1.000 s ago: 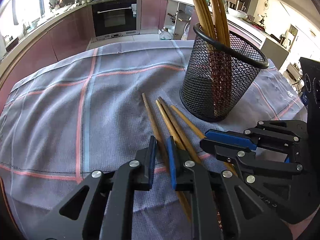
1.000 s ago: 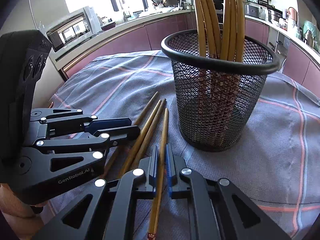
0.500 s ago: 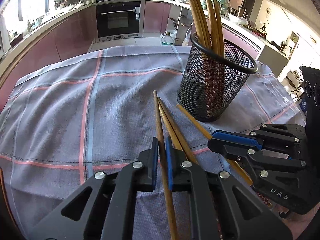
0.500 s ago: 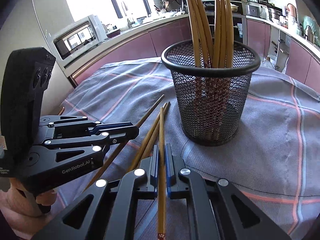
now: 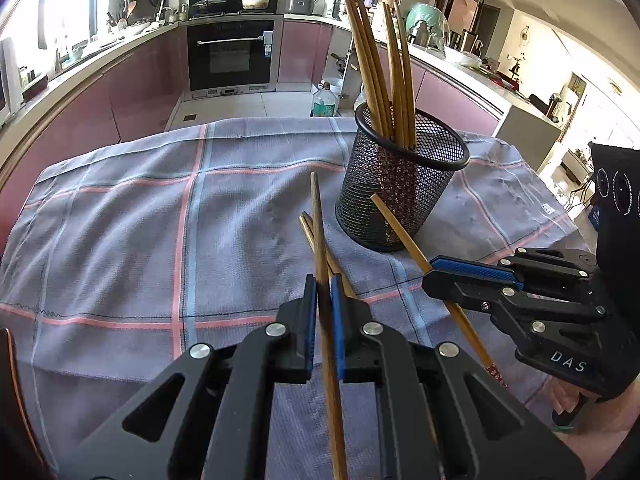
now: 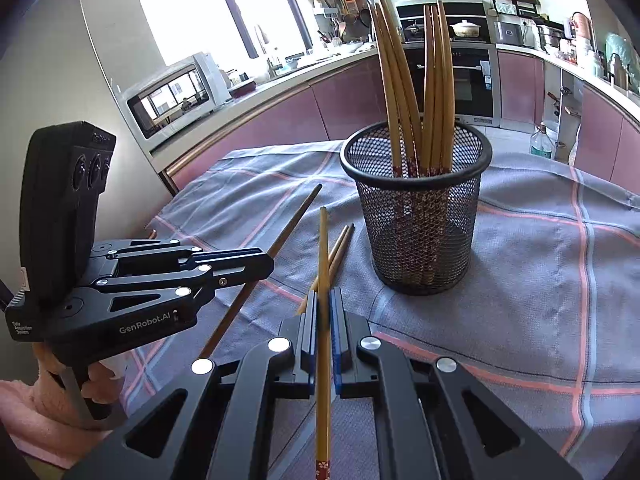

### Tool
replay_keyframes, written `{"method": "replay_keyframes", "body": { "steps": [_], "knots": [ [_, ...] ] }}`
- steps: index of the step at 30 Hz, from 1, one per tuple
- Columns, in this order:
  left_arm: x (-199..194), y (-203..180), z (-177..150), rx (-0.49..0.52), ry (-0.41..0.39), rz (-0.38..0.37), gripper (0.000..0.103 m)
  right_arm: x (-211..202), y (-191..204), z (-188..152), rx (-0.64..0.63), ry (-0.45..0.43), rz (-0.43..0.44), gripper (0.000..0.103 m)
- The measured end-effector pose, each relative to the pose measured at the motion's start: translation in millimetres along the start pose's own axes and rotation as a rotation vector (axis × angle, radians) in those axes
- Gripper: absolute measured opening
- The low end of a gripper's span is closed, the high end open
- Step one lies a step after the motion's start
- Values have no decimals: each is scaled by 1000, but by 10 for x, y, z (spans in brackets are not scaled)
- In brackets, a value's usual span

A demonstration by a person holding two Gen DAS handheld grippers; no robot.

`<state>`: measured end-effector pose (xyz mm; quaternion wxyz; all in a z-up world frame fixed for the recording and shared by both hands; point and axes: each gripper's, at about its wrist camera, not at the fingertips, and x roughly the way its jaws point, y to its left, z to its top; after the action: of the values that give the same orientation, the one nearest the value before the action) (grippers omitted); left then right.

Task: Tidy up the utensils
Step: 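Lift the chopstick upright with the left tool while the right tool raises its chopstick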

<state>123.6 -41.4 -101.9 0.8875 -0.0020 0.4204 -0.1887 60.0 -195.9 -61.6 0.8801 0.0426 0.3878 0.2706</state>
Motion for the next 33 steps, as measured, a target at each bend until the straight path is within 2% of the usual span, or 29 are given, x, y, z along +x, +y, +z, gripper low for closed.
{"method": "replay_keyframes", "body": {
  "steps": [18, 25, 30, 33],
  "knots": [
    [-459, 120, 15, -32, -78, -77, 8, -389, 2, 85, 2, -109, 27, 5],
    [-613, 117, 20, -27, -112, -89, 3, -450, 6, 110, 8, -139, 35, 5],
    [-511, 108, 0, -18, -85, -80, 3, -446, 6, 118, 10, -141, 35, 5],
    [-323, 71, -66, 2, -33, -58, 9, -436, 10, 102, 11, -136, 36, 5]
  ]
}}
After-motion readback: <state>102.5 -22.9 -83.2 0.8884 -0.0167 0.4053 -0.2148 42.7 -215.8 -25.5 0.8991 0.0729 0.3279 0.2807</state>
